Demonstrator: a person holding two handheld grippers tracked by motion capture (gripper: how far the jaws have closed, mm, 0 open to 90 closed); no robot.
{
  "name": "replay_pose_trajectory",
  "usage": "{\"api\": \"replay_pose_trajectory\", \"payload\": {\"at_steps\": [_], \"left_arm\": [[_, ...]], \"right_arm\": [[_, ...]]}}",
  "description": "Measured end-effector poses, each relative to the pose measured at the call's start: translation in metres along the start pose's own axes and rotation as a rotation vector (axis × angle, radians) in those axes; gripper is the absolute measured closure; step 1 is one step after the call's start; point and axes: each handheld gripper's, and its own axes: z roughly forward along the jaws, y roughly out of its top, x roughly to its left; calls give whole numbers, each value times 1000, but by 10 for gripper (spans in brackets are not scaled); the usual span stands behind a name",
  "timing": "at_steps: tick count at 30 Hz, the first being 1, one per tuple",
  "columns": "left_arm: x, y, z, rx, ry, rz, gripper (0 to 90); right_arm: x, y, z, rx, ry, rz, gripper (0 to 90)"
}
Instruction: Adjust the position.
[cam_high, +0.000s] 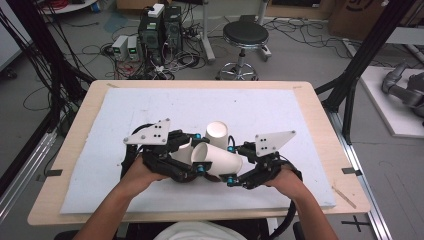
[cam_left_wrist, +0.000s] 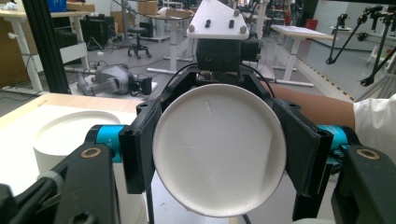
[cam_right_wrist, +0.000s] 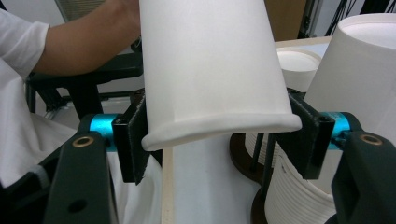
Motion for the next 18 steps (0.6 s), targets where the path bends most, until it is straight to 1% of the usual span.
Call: {"api": "replay_pose_trajectory", "payload": {"at_steps": [2, 4, 6, 7, 8, 9, 10, 11, 13, 15, 18], "left_arm": [[1, 0, -1, -17, -3, -7, 361], [1, 1, -3, -33, 10, -6, 360], [2, 0, -4, -53, 6, -12, 361], [2, 0, -5, -52, 7, -9, 360], [2, 0, -5, -52, 7, -9, 360], [1, 0, -3, -43, 7, -5, 360], [1, -1, -3, -45, 8, -3, 362], [1, -1, -3, -43, 9, -4, 362], [3, -2, -4, -38, 6, -9, 364], [3, -2, -3, -21, 10, -9, 364], [2, -2, -3, -14, 20, 1, 356]], "right_arm": [[1, 0, 0, -30, -9, 7, 267], [0, -1, -1, -69, 0, 44, 199], [-2, -2, -1, -84, -4, 53, 198], [-1, -3, 0, -77, 12, 61, 198], [-1, -3, 0, -77, 12, 61, 198], [-2, -3, 1, -83, -1, 49, 225], [-2, -3, 1, -87, 2, 43, 258], [-2, -3, 0, -87, 2, 31, 269], [-2, -3, -2, -81, 0, 29, 306], [-3, -3, -3, -71, -5, 21, 329], [-3, -3, -4, -53, 1, 15, 345]]}}
